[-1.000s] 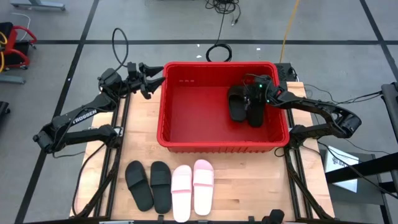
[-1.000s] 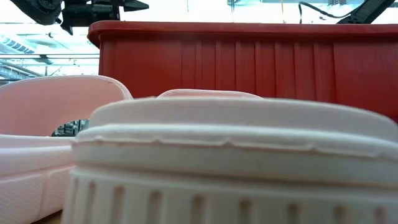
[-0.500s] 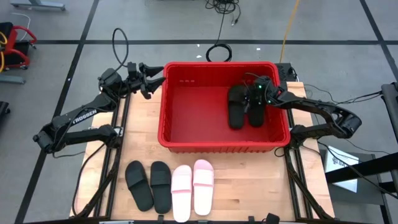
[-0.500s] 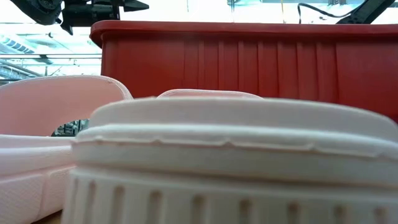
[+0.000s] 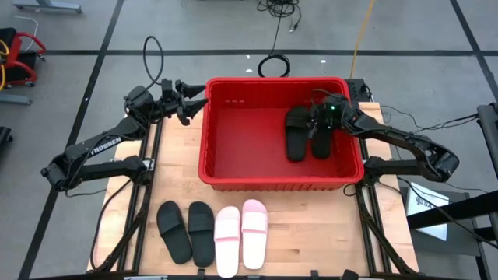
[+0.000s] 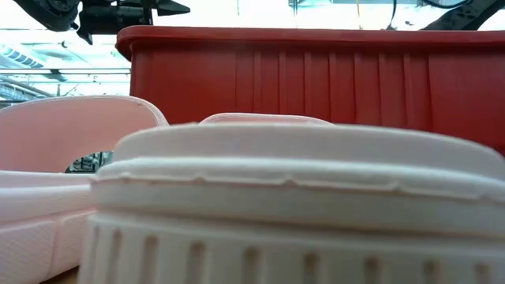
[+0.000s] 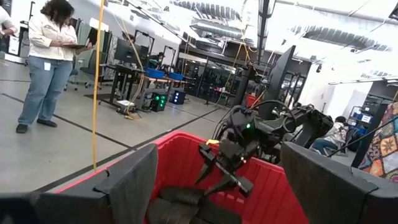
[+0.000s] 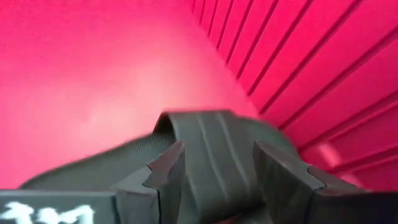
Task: Pick and place slides into bin
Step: Put the pink slide into the red basket
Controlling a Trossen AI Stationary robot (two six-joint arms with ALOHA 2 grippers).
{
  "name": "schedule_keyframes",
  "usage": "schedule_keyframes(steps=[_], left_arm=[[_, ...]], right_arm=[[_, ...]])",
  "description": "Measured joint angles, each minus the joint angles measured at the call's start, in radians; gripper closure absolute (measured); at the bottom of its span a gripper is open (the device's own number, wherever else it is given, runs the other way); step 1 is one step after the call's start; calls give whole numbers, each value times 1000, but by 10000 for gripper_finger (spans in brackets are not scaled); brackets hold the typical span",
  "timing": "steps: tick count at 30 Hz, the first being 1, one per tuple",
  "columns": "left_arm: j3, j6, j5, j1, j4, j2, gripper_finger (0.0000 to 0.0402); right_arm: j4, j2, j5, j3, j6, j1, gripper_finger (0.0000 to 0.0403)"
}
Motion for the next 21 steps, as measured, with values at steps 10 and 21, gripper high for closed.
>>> schedule_keyframes(steps=[10,21], left_arm=[[0,-8,4,-1,0,0,62],[0,-41,60,-17,-15,0,62]], right_arm=[[168,-99,-3,0,164,0,233],[183,-143,-72,0,439,60,235]])
